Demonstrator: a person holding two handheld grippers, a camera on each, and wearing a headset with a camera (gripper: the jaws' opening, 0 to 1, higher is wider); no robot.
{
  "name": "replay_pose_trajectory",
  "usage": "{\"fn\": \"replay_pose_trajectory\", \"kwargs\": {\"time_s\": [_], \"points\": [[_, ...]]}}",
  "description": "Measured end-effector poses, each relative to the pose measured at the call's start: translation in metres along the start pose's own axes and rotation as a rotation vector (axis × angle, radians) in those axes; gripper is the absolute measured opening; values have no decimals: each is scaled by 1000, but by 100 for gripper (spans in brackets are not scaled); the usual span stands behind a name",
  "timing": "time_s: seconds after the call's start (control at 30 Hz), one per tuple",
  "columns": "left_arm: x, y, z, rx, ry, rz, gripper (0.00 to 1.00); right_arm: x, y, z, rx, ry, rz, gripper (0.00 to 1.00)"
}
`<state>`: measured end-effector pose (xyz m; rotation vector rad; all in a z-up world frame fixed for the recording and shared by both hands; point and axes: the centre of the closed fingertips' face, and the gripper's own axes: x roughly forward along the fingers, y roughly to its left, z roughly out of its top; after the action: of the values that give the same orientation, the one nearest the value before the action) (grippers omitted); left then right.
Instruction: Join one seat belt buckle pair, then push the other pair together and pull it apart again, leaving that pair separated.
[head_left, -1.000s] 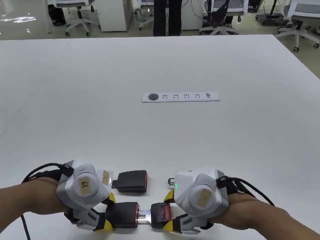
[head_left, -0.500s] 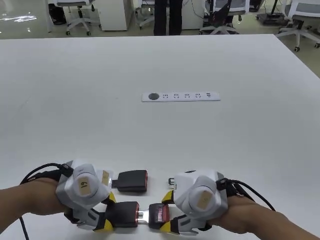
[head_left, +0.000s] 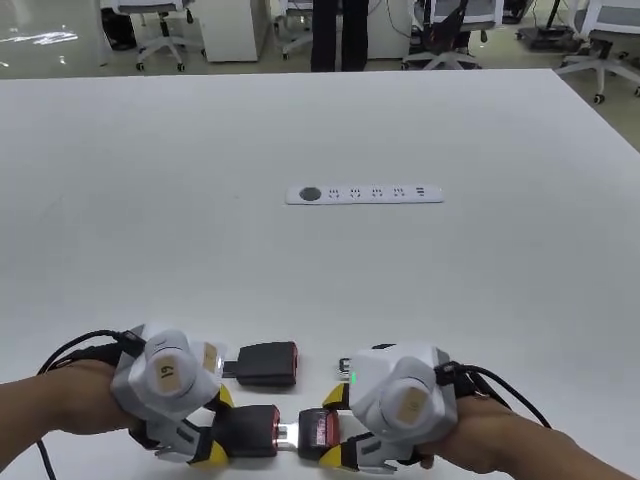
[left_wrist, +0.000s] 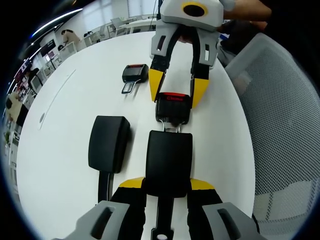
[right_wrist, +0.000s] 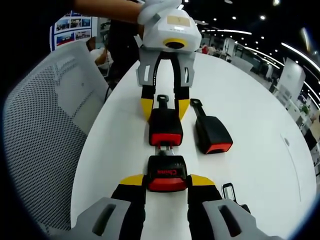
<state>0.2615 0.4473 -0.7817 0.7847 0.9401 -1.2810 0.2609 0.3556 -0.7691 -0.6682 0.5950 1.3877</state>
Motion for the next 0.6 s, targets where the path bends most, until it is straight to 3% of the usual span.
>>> {"fn": "replay_pose_trajectory", "kwargs": {"time_s": [0.6], "points": [[0,1,0,-2,-1,-4,31,4,-2,3,16,12,0,26]]}}
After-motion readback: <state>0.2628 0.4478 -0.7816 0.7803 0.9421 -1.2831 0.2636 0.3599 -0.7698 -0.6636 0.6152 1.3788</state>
